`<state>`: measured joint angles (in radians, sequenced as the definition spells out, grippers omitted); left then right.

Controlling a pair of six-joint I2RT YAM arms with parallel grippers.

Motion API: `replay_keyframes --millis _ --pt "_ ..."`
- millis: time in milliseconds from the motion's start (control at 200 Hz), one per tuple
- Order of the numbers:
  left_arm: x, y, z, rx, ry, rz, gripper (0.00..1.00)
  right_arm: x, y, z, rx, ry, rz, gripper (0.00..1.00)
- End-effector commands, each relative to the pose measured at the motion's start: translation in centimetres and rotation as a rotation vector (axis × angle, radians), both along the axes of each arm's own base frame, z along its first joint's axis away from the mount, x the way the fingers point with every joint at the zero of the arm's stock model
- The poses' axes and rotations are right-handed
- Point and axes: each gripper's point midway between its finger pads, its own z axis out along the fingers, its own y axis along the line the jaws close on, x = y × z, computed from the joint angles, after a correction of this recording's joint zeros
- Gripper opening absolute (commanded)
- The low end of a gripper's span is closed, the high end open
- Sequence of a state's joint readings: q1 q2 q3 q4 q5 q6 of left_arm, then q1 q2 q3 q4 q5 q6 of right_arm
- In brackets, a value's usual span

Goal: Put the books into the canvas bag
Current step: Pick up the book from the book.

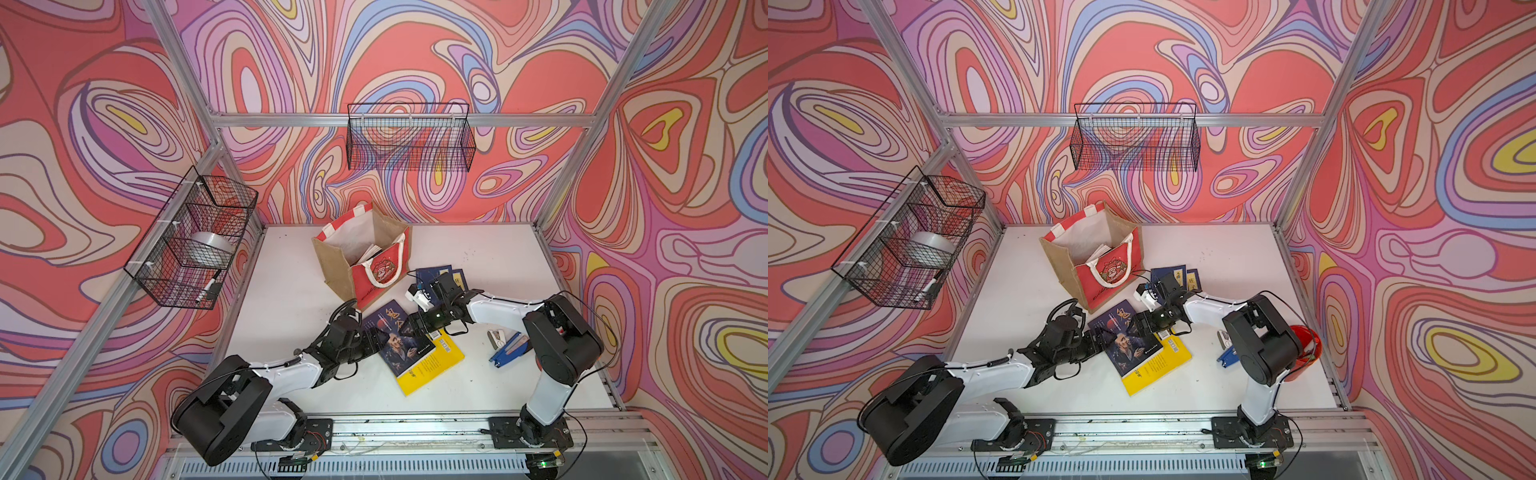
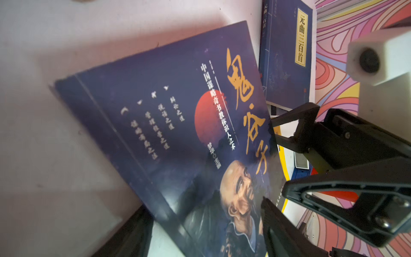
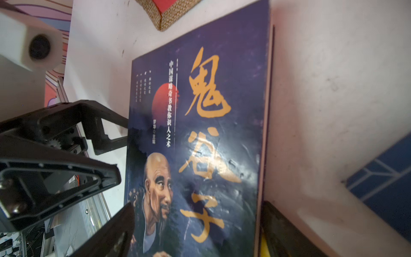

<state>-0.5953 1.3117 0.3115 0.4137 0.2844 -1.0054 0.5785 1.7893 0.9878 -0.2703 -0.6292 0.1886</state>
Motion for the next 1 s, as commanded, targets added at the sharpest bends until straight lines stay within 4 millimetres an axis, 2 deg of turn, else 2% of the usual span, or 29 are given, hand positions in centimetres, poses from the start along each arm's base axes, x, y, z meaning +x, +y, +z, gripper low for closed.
replay_keyframes --millis 0,80,165,295,376,486,621,716,796,901,911,997 --pt "0.5 0.5 0.2 -0.023 -0.029 -0.005 0.76 -2.5 1.6 0.3 0.055 0.049 0.065 0.89" --pt "0.7 0.8 0.6 -0.048 -0.05 0.003 0.7 -2.7 1.9 -0.1 0.051 0.058 0.066 0.88" --pt "0.8 0.3 1.5 -0.07 -0.081 -0.023 0.64 -2.7 2.2 -0.1 0.058 0.057 0.067 0.88" --pt "0.6 -1.4 2.9 -0.154 -0.14 -0.119 0.63 -2.6 2.6 -0.7 0.059 0.064 0.071 0.88" --pt "0.5 -1.7 2.8 -0.185 -0.149 -0.14 0.58 -2.5 2.6 -1.3 0.059 0.066 0.074 0.88" --pt "0.6 -1.7 2.3 -0.24 -0.148 -0.136 0.37 -2.7 2.7 -1.8 0.062 0.075 0.079 0.88" --pt "0.9 -1.9 2.0 -0.301 -0.141 -0.13 0.25 -2.7 2.7 -1.7 0.065 0.076 0.077 0.87" --pt "1.0 -1.8 1.8 -0.316 -0.143 -0.127 0.12 -2.9 2.6 -1.4 0.063 0.072 0.081 0.87" --pt "1.1 -1.6 1.8 -0.304 -0.147 -0.121 0.0 -2.7 2.2 -0.8 0.06 0.061 0.076 0.87" --pt "0.9 -1.1 2.3 -0.268 -0.184 -0.118 0.0 -1.0 0.9 0.8 0.058 0.033 0.02 0.87" --pt "0.9 -1.0 2.4 -0.262 -0.189 -0.12 0.0 -0.6 0.7 1.9 0.072 0.014 0.01 0.87" --pt "0.6 -0.3 2.9 -0.18 -0.216 -0.134 0.0 2.0 -1.1 5.4 0.066 -0.073 -0.082 0.88"
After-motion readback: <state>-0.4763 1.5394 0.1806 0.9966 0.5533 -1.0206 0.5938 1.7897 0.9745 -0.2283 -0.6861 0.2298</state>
